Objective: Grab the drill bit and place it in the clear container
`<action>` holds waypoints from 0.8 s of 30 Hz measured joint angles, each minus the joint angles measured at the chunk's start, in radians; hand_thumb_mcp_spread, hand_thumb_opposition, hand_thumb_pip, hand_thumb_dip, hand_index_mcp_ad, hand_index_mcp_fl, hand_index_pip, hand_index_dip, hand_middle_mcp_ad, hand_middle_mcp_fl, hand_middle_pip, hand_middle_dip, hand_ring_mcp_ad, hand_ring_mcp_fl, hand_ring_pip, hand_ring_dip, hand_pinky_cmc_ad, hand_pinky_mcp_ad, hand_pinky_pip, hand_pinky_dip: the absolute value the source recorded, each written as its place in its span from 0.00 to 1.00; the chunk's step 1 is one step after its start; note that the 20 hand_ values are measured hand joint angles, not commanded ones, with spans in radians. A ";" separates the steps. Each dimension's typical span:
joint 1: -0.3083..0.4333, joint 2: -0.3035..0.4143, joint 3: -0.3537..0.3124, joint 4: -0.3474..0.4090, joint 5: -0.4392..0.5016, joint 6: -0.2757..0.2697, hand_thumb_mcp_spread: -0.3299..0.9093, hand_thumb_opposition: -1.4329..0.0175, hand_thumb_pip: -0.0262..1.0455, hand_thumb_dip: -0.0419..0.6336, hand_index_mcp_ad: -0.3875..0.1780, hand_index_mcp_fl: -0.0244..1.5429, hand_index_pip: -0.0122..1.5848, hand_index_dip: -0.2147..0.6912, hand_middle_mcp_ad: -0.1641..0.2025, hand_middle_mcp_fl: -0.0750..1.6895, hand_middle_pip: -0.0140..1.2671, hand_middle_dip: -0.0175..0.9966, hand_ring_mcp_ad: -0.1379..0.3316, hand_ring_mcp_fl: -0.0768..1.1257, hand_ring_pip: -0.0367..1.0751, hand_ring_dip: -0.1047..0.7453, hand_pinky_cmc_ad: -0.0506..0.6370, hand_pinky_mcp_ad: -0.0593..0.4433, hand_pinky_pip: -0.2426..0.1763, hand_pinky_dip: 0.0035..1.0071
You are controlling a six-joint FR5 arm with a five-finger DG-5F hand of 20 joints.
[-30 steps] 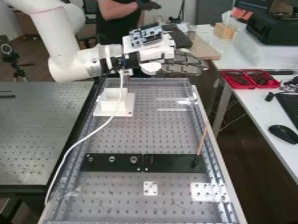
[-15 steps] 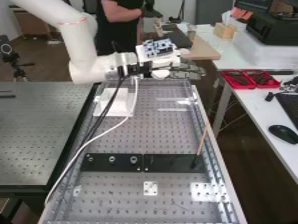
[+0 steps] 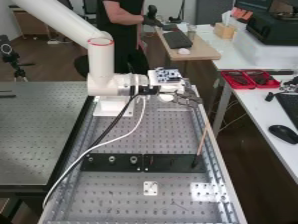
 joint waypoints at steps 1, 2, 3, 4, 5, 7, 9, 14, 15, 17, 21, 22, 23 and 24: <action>0.002 -0.005 0.004 -0.005 0.006 -0.006 0.76 0.33 0.38 0.39 0.33 0.67 0.57 0.50 0.50 0.28 0.09 0.35 0.67 0.22 0.12 0.30 0.67 0.45 0.62 0.19; 0.003 -0.006 0.004 -0.005 0.008 -0.008 0.76 0.33 0.38 0.39 0.33 0.67 0.57 0.50 0.49 0.27 0.09 0.36 0.68 0.22 0.12 0.30 0.66 0.45 0.62 0.19; 0.003 -0.005 0.003 -0.003 0.010 -0.009 0.76 0.33 0.38 0.39 0.33 0.68 0.57 0.50 0.49 0.27 0.09 0.36 0.68 0.22 0.12 0.30 0.67 0.45 0.62 0.19; 0.003 -0.002 0.000 0.003 0.011 -0.009 0.76 0.33 0.38 0.39 0.33 0.68 0.57 0.50 0.49 0.28 0.10 0.36 0.68 0.22 0.12 0.30 0.67 0.45 0.62 0.19; 0.003 -0.001 -0.001 0.005 0.011 -0.009 0.76 0.33 0.38 0.39 0.33 0.68 0.57 0.50 0.51 0.28 0.10 0.36 0.68 0.22 0.12 0.30 0.67 0.45 0.62 0.19; 0.002 0.008 -0.006 0.015 0.012 -0.009 0.76 0.33 0.38 0.39 0.33 0.68 0.57 0.50 0.52 0.29 0.11 0.36 0.68 0.22 0.12 0.30 0.66 0.45 0.62 0.19; 0.000 0.011 -0.008 0.018 0.012 -0.005 0.76 0.33 0.38 0.39 0.33 0.68 0.57 0.50 0.52 0.30 0.11 0.36 0.68 0.22 0.12 0.30 0.67 0.45 0.62 0.19; -0.005 0.020 -0.010 0.023 0.011 -0.001 0.76 0.33 0.38 0.39 0.33 0.67 0.57 0.50 0.52 0.29 0.11 0.36 0.68 0.22 0.12 0.30 0.67 0.45 0.62 0.19; -0.006 0.024 -0.010 0.020 0.008 0.001 0.76 0.33 0.37 0.39 0.33 0.66 0.58 0.50 0.52 0.28 0.11 0.36 0.68 0.22 0.12 0.30 0.67 0.45 0.62 0.19; -0.008 0.026 -0.008 0.011 0.005 0.002 0.75 0.33 0.37 0.39 0.33 0.62 0.58 0.51 0.52 0.29 0.11 0.36 0.67 0.21 0.12 0.30 0.66 0.45 0.62 0.19; -0.012 0.034 -0.004 -0.002 -0.008 0.005 0.69 0.39 0.51 0.39 0.33 0.41 0.48 0.46 0.52 0.24 0.10 0.36 0.67 0.16 0.12 0.30 0.67 0.45 0.61 0.24; -0.013 0.036 -0.003 -0.005 -0.011 0.006 0.67 0.41 0.51 0.39 0.33 0.38 0.45 0.45 0.52 0.23 0.10 0.36 0.68 0.15 0.13 0.30 0.67 0.44 0.58 0.26; -0.014 0.037 -0.002 -0.010 -0.014 0.007 0.66 0.42 0.51 0.39 0.33 0.33 0.40 0.44 0.52 0.21 0.10 0.36 0.68 0.13 0.12 0.30 0.66 0.44 0.58 0.29; -0.016 0.041 0.000 -0.017 -0.019 0.008 0.64 0.43 0.52 0.39 0.34 0.29 0.36 0.45 0.52 0.20 0.10 0.36 0.68 0.12 0.11 0.30 0.66 0.43 0.56 0.32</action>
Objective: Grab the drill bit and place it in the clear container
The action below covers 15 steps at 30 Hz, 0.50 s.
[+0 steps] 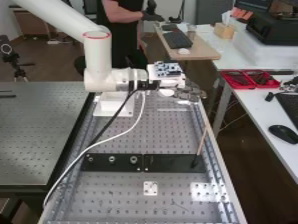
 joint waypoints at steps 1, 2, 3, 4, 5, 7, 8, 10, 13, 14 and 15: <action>-0.002 0.004 0.000 -0.002 -0.004 0.000 0.63 0.44 0.53 0.39 0.35 0.27 0.34 0.44 0.51 0.19 0.10 0.36 0.69 0.12 0.11 0.30 0.66 0.43 0.55 0.34; -0.002 0.005 -0.001 -0.001 -0.004 0.000 0.62 0.44 0.54 0.39 0.35 0.27 0.32 0.45 0.52 0.18 0.10 0.36 0.69 0.12 0.11 0.30 0.66 0.43 0.51 0.37; -0.003 0.010 -0.002 0.000 -0.006 -0.001 0.61 0.45 0.55 0.39 0.38 0.25 0.29 0.44 0.51 0.17 0.10 0.36 0.70 0.10 0.11 0.30 0.65 0.41 0.52 0.39; -0.004 0.016 -0.005 0.002 -0.008 -0.002 0.61 0.45 0.56 0.39 0.38 0.23 0.27 0.44 0.52 0.16 0.10 0.36 0.69 0.09 0.11 0.30 0.66 0.42 0.51 0.41; -0.005 0.018 -0.007 0.003 -0.008 -0.002 0.61 0.47 0.57 0.39 0.39 0.21 0.25 0.44 0.52 0.16 0.10 0.36 0.69 0.09 0.11 0.30 0.63 0.42 0.50 0.41; -0.009 0.031 -0.014 0.006 -0.010 -0.004 0.58 0.47 0.58 0.39 0.41 0.21 0.23 0.44 0.52 0.16 0.10 0.36 0.69 0.08 0.11 0.30 0.62 0.41 0.47 0.44; -0.010 0.035 -0.016 0.007 -0.010 -0.005 0.59 0.48 0.58 0.39 0.41 0.21 0.23 0.45 0.52 0.16 0.10 0.36 0.69 0.08 0.11 0.30 0.62 0.41 0.47 0.45; -0.017 0.052 -0.028 0.010 -0.008 -0.010 0.57 0.48 0.59 0.39 0.41 0.21 0.22 0.44 0.51 0.16 0.10 0.36 0.70 0.08 0.11 0.30 0.63 0.41 0.47 0.46; -0.031 0.088 -0.053 0.016 -0.005 -0.018 0.57 0.48 0.60 0.39 0.41 0.21 0.20 0.45 0.51 0.17 0.10 0.36 0.69 0.07 0.11 0.30 0.60 0.39 0.47 0.47; -0.034 0.095 -0.057 0.016 -0.005 -0.019 0.57 0.48 0.60 0.39 0.41 0.21 0.19 0.45 0.51 0.16 0.10 0.36 0.68 0.06 0.11 0.30 0.60 0.39 0.47 0.47; -0.041 0.113 -0.070 0.018 -0.003 -0.022 0.57 0.49 0.60 0.39 0.41 0.21 0.19 0.45 0.51 0.15 0.10 0.36 0.68 0.06 0.11 0.30 0.58 0.38 0.47 0.47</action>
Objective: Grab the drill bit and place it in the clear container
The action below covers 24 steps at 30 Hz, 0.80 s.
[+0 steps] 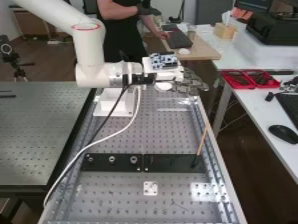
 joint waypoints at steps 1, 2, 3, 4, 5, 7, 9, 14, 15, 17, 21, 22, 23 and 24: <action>-0.008 0.019 -0.013 0.001 0.003 -0.004 0.57 0.49 0.60 0.39 0.41 0.21 0.18 0.45 0.51 0.15 0.10 0.36 0.68 0.06 0.11 0.30 0.58 0.38 0.47 0.47; -0.011 0.027 -0.019 0.002 0.004 -0.006 0.57 0.48 0.59 0.39 0.41 0.21 0.18 0.45 0.51 0.15 0.10 0.36 0.68 0.06 0.11 0.30 0.57 0.38 0.46 0.47; -0.019 0.046 -0.033 0.004 0.009 -0.010 0.56 0.48 0.59 0.39 0.41 0.21 0.17 0.45 0.51 0.15 0.10 0.36 0.68 0.06 0.11 0.30 0.57 0.38 0.46 0.49; -0.027 0.065 -0.047 0.005 0.015 -0.014 0.56 0.49 0.58 0.39 0.41 0.21 0.17 0.45 0.52 0.15 0.10 0.36 0.68 0.06 0.11 0.30 0.57 0.38 0.46 0.49; -0.031 0.074 -0.053 0.005 0.018 -0.015 0.56 0.50 0.58 0.39 0.42 0.21 0.16 0.45 0.52 0.15 0.10 0.36 0.69 0.06 0.11 0.30 0.58 0.39 0.46 0.49; -0.047 0.106 -0.080 0.005 0.036 -0.021 0.56 0.50 0.58 0.39 0.44 0.21 0.15 0.45 0.51 0.15 0.10 0.36 0.68 0.06 0.11 0.30 0.58 0.38 0.46 0.49; -0.059 0.128 -0.098 0.002 0.056 -0.024 0.56 0.50 0.58 0.39 0.44 0.21 0.14 0.44 0.51 0.15 0.10 0.36 0.68 0.06 0.11 0.30 0.57 0.39 0.46 0.50; -0.091 0.175 -0.139 -0.011 0.109 -0.029 0.56 0.50 0.58 0.38 0.44 0.23 0.12 0.45 0.52 0.15 0.10 0.36 0.69 0.06 0.11 0.30 0.57 0.39 0.45 0.51; -0.098 0.185 -0.145 -0.017 0.118 -0.031 0.56 0.50 0.58 0.38 0.44 0.23 0.12 0.45 0.51 0.15 0.10 0.36 0.69 0.06 0.11 0.30 0.58 0.39 0.43 0.51; -0.109 0.202 -0.155 -0.028 0.127 -0.036 0.55 0.50 0.58 0.38 0.44 0.23 0.12 0.46 0.51 0.15 0.10 0.36 0.69 0.06 0.11 0.30 0.58 0.39 0.43 0.53; -0.120 0.224 -0.165 -0.039 0.131 -0.051 0.55 0.50 0.58 0.38 0.44 0.23 0.10 0.46 0.51 0.15 0.10 0.36 0.69 0.06 0.11 0.30 0.58 0.39 0.43 0.53; -0.124 0.234 -0.168 -0.043 0.131 -0.058 0.55 0.50 0.57 0.38 0.44 0.23 0.10 0.46 0.51 0.15 0.10 0.36 0.69 0.06 0.11 0.30 0.58 0.39 0.43 0.53; -0.126 0.240 -0.169 -0.047 0.130 -0.062 0.55 0.50 0.57 0.38 0.44 0.23 0.09 0.46 0.51 0.15 0.10 0.36 0.69 0.06 0.11 0.30 0.58 0.39 0.43 0.53; -0.129 0.247 -0.170 -0.051 0.129 -0.070 0.55 0.50 0.57 0.38 0.44 0.23 0.09 0.45 0.51 0.15 0.10 0.36 0.69 0.06 0.11 0.30 0.58 0.39 0.43 0.53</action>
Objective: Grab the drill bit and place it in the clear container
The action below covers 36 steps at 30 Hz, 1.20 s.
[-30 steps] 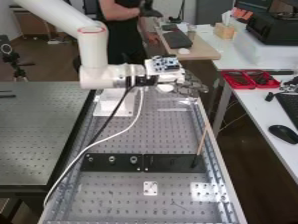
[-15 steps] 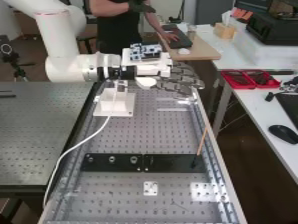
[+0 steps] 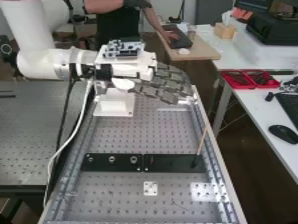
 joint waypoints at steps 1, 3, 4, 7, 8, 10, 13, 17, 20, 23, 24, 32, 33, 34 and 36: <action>-0.003 0.009 -0.001 -0.005 -0.001 -0.010 0.55 0.50 0.57 0.38 0.44 0.23 0.09 0.47 0.51 0.15 0.10 0.36 0.69 0.06 0.11 0.30 0.58 0.38 0.43 0.53; -0.006 0.019 -0.002 -0.008 -0.002 -0.018 0.55 0.50 0.57 0.37 0.44 0.24 0.09 0.48 0.51 0.15 0.10 0.36 0.69 0.06 0.11 0.30 0.58 0.39 0.43 0.55; -0.009 0.026 -0.003 -0.011 -0.002 -0.023 0.55 0.50 0.57 0.37 0.44 0.24 0.09 0.49 0.52 0.15 0.10 0.36 0.69 0.06 0.11 0.30 0.58 0.39 0.43 0.55; -0.015 0.040 -0.005 -0.016 -0.001 -0.033 0.55 0.50 0.57 0.37 0.44 0.24 0.08 0.49 0.52 0.15 0.10 0.36 0.69 0.06 0.11 0.30 0.58 0.39 0.43 0.54; -0.016 0.042 -0.005 -0.016 0.000 -0.035 0.55 0.50 0.57 0.36 0.44 0.24 0.07 0.49 0.52 0.15 0.10 0.36 0.69 0.06 0.11 0.30 0.58 0.39 0.43 0.55; -0.020 0.052 -0.006 -0.021 0.003 -0.046 0.55 0.50 0.57 0.37 0.44 0.24 0.07 0.49 0.52 0.15 0.10 0.36 0.69 0.06 0.11 0.30 0.58 0.39 0.43 0.55; -0.025 0.060 -0.007 -0.027 0.007 -0.055 0.55 0.50 0.57 0.37 0.44 0.25 0.07 0.49 0.51 0.15 0.10 0.36 0.69 0.06 0.11 0.30 0.58 0.39 0.43 0.55; -0.029 0.067 -0.009 -0.029 0.011 -0.058 0.55 0.50 0.57 0.37 0.46 0.26 0.07 0.49 0.51 0.15 0.10 0.36 0.69 0.06 0.11 0.30 0.58 0.39 0.43 0.55; -0.031 0.070 -0.010 -0.030 0.014 -0.057 0.55 0.50 0.57 0.37 0.46 0.26 0.07 0.49 0.51 0.15 0.10 0.36 0.69 0.06 0.11 0.30 0.58 0.40 0.43 0.55; -0.033 0.073 -0.010 -0.029 0.014 -0.054 0.55 0.50 0.57 0.37 0.46 0.26 0.07 0.49 0.51 0.15 0.10 0.36 0.69 0.06 0.11 0.30 0.58 0.40 0.43 0.55; -0.034 0.074 -0.010 -0.029 0.013 -0.056 0.55 0.50 0.57 0.36 0.46 0.26 0.07 0.49 0.52 0.15 0.10 0.36 0.69 0.06 0.11 0.30 0.58 0.40 0.43 0.55; -0.037 0.078 -0.007 -0.034 0.012 -0.057 0.54 0.50 0.57 0.36 0.46 0.26 0.07 0.50 0.52 0.15 0.10 0.36 0.70 0.06 0.11 0.30 0.58 0.41 0.43 0.56; -0.037 0.078 -0.006 -0.035 0.012 -0.057 0.54 0.50 0.57 0.36 0.46 0.26 0.07 0.50 0.52 0.15 0.10 0.36 0.70 0.06 0.11 0.30 0.58 0.41 0.43 0.56; -0.037 0.078 -0.006 -0.035 0.012 -0.057 0.54 0.50 0.57 0.36 0.46 0.26 0.07 0.50 0.52 0.15 0.10 0.36 0.70 0.06 0.11 0.30 0.58 0.41 0.43 0.56; -0.037 0.077 -0.006 -0.034 0.011 -0.054 0.54 0.50 0.57 0.36 0.46 0.26 0.07 0.51 0.52 0.15 0.10 0.36 0.70 0.06 0.11 0.30 0.58 0.41 0.43 0.56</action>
